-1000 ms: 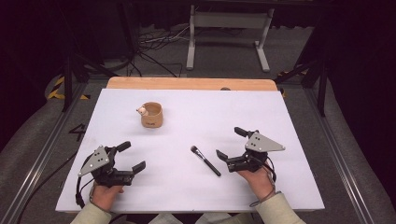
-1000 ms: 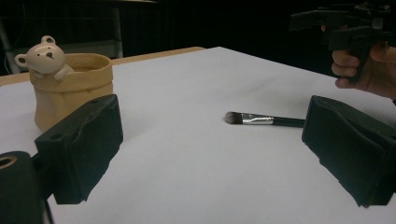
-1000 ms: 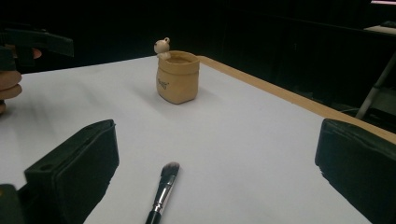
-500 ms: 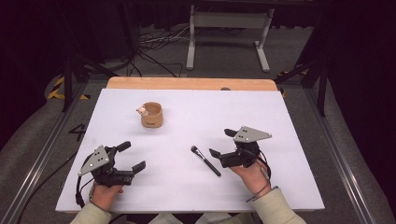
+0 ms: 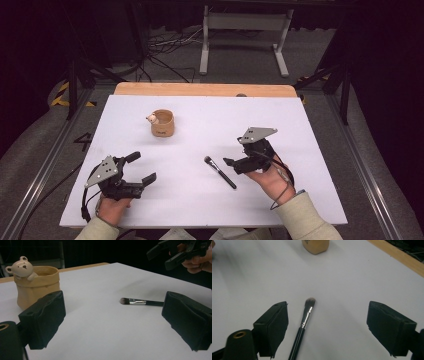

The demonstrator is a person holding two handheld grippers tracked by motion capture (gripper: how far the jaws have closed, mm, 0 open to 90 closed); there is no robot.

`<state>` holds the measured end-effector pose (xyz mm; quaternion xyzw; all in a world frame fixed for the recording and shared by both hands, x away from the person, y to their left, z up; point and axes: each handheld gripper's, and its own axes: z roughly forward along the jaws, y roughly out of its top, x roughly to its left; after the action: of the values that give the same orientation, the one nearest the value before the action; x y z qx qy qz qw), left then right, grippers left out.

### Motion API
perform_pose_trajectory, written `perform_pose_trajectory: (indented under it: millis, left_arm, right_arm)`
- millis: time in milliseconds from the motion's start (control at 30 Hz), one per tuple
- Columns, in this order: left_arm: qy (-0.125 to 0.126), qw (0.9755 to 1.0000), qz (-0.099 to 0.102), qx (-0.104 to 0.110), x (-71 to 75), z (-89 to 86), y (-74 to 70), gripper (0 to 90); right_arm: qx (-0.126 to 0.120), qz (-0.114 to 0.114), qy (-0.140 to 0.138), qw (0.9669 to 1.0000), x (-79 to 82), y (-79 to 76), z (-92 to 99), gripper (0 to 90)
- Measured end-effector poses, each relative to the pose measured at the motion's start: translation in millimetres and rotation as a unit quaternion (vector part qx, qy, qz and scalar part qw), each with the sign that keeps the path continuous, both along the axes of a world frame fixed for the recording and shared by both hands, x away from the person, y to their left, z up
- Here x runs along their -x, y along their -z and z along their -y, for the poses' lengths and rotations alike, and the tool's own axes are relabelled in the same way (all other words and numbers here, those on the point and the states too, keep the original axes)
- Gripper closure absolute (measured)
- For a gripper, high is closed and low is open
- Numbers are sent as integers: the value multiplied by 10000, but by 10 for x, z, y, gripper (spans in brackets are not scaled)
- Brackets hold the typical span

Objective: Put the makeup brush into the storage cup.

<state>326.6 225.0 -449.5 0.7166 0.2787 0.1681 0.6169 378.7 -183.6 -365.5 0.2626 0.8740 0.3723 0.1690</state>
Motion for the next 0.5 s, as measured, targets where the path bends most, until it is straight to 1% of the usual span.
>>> perform_pose_trajectory:
  millis: [33,67,200,267,333,500]
  left_arm:
    - [5,10000,-2,-4,-1,2,0,57]
    - [5,10000,7,-20,-3,1,0,57]
    - [14,10000,-37,-29,-4,1,1,57]
    - [19,10000,-43,-39,-4,1,0,57]
    - [34,10000,-71,-41,-3,2,-3,57]
    - [62,9999,-99,-44,-5,13,-2,57]
  right_arm:
    - [102,-80,-27,9999,-18,-6,-16,186]
    - [151,-121,-48,9998,-26,-9,-26,188]
    - [448,-226,-108,9987,-52,-27,-76,207]
    - [610,-239,-187,9977,-63,-34,-103,227]
    - [755,-281,-199,9965,-79,-48,-125,231]
    - [1041,-478,-199,9932,-128,-75,-175,233]
